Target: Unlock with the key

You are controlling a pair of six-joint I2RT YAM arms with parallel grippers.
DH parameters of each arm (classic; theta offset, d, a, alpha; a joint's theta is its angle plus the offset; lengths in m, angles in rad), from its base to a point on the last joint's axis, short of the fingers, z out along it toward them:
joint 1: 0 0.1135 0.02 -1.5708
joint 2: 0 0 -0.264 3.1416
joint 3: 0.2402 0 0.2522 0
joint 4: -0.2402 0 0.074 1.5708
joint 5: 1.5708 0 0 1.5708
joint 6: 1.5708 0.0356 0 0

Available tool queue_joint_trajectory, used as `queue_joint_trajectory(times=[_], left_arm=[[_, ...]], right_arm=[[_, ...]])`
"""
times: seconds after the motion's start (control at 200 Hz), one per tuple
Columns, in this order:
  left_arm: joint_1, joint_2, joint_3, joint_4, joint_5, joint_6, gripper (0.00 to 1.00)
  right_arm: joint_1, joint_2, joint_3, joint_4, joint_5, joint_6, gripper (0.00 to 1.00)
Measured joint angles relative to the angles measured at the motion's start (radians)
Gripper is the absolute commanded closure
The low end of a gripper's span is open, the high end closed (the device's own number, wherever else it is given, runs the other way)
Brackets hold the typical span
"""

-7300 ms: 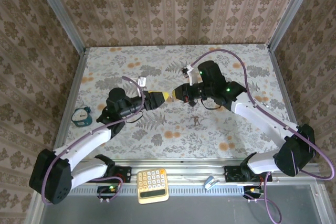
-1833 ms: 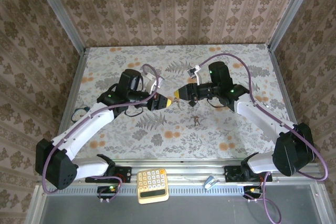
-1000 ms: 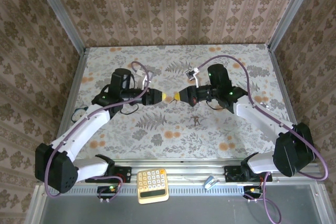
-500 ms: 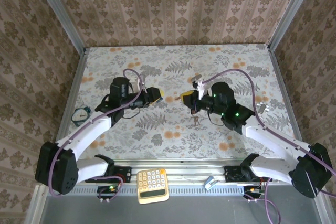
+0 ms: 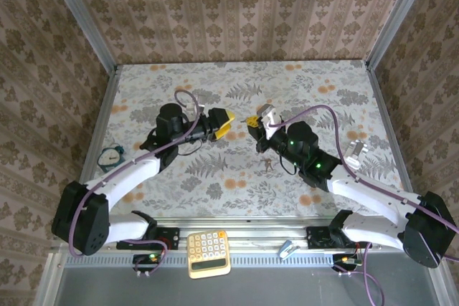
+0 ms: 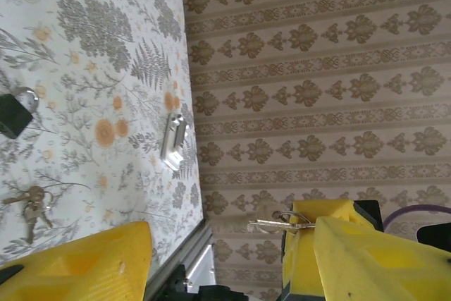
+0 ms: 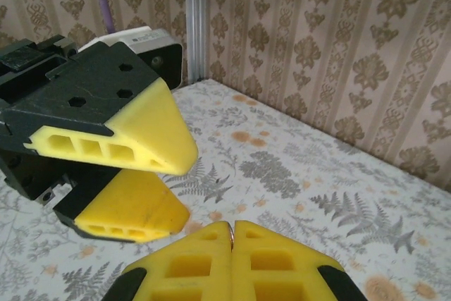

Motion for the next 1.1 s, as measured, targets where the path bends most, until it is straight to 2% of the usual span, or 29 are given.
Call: queue_joint_trajectory(times=[0.245,0.56,0.845,1.1], left_arm=[[-0.029,0.026,0.048,0.051,0.015,-0.045,0.36],[-0.036,0.046,0.071,0.077,0.019,-0.082,0.46],[-0.051,0.059,0.098,0.082,0.035,-0.097,0.47],[-0.056,0.067,0.109,0.078,0.041,-0.106,0.61]], right_arm=[[0.023,0.0,-0.001,0.034,0.023,-0.053,1.0],[0.053,0.001,-0.015,0.076,0.07,-0.111,1.0],[0.102,0.017,-0.029,0.144,0.145,-0.207,1.0],[0.149,0.037,-0.055,0.234,0.234,-0.327,1.0]])
